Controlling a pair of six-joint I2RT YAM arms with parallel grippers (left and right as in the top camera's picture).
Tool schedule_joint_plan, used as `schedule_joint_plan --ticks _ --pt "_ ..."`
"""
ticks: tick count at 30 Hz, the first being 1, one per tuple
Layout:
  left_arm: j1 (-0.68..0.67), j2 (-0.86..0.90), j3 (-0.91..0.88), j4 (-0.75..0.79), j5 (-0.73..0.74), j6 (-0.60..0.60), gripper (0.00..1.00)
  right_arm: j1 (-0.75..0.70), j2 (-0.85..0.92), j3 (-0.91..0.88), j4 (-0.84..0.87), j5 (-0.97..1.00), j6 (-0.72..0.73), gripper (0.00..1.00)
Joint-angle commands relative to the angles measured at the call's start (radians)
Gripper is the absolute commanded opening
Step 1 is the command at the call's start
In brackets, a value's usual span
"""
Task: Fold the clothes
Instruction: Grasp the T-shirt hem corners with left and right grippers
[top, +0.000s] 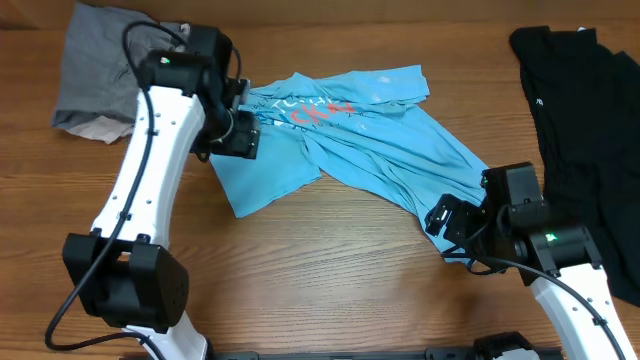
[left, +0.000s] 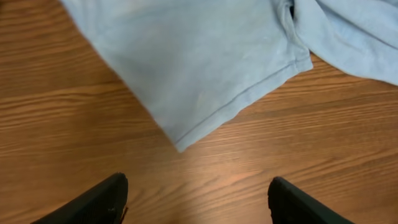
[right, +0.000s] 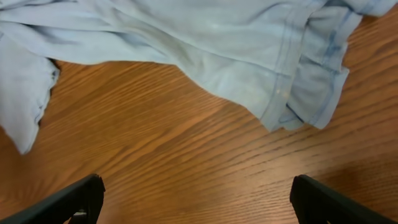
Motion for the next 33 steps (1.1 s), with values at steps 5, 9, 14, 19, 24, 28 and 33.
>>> schedule_joint_plan --ticks 5,9,14,19,24,28,33 --pt "-0.064 0.004 -0.153 0.100 0.029 -0.040 0.75 0.006 -0.002 -0.060 0.009 0.022 0.035 1.00" --pt "-0.070 0.004 -0.217 0.137 0.029 -0.043 0.75 0.006 -0.002 -0.098 0.018 0.022 0.061 1.00" --pt "-0.071 0.004 -0.239 0.144 0.032 -0.043 0.74 0.006 -0.002 -0.128 0.018 0.022 0.091 1.00" --pt "-0.080 0.004 -0.262 0.158 0.035 -0.043 0.73 0.006 -0.002 -0.156 0.018 0.022 0.114 1.00" --pt "-0.103 0.004 -0.312 0.222 0.040 -0.042 0.72 0.006 -0.002 -0.183 0.034 0.023 0.116 1.00" --pt "-0.114 0.004 -0.401 0.317 0.039 -0.061 0.72 0.006 -0.002 -0.204 0.105 0.031 0.116 1.00" --pt "-0.102 0.004 -0.474 0.382 -0.005 -0.157 0.72 0.006 0.003 -0.205 0.145 0.058 0.116 1.00"
